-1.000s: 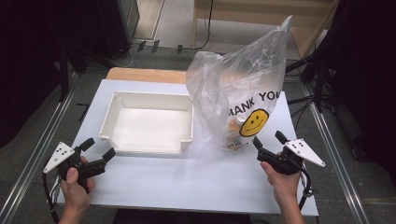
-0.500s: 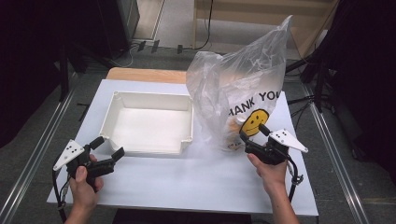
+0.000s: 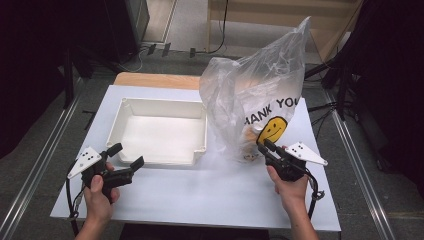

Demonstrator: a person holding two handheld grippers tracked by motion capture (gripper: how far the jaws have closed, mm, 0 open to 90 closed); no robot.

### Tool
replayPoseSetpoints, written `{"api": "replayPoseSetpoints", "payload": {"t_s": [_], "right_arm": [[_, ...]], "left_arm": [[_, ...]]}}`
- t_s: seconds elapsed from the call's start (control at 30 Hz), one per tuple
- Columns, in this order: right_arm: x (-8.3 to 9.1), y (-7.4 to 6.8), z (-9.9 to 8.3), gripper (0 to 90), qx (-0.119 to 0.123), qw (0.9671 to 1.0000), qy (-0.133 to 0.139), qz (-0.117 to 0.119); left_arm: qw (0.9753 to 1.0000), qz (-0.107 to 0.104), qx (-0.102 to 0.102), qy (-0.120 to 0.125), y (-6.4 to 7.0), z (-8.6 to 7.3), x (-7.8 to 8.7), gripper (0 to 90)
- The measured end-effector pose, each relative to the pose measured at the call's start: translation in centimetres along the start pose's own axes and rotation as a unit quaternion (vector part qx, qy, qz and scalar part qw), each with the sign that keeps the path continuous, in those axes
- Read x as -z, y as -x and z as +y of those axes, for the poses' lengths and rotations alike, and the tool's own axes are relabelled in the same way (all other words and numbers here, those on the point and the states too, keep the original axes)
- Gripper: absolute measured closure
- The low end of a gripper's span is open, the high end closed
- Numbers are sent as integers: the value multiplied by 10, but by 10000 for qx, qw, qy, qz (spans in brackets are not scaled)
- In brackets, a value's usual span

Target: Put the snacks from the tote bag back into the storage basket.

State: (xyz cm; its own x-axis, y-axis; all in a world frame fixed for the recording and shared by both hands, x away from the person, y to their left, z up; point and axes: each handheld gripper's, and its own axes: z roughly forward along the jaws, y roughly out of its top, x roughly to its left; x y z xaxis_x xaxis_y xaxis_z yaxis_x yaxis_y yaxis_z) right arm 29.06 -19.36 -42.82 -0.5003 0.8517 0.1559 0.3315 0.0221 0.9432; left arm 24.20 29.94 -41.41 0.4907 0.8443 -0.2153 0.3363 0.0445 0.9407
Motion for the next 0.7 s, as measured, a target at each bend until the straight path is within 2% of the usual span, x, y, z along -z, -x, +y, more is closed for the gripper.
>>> {"api": "replayPoseSetpoints", "payload": {"t_s": [0.17, 0.2, 0.23, 0.33, 0.47, 0.7], "right_arm": [[1, -1, 0, 856, 98, 9999, 20, -31], [1, -1, 0, 856, 98, 9999, 20, -31], [1, 0, 0, 900, 25, 10000, 28, 14], [1, 0, 0, 900, -26, 10000, 51, 60], [2, -1, 0, 900, 53, 10000, 50, 64], [4, -3, -2, 900, 108, 9999, 67, 66]], "left_arm": [[9999, -119, 14, 13, 13, 6, -11, 46], [9999, -119, 14, 13, 13, 6, -11, 46], [9999, -164, 27, 30, 17, 9, -15, 49], [9998, -181, 18, 36, 21, 11, -19, 57], [9994, -333, -52, -3, 35, 17, -31, 57], [9988, -464, -142, -17, 53, 25, -48, 64]]}}
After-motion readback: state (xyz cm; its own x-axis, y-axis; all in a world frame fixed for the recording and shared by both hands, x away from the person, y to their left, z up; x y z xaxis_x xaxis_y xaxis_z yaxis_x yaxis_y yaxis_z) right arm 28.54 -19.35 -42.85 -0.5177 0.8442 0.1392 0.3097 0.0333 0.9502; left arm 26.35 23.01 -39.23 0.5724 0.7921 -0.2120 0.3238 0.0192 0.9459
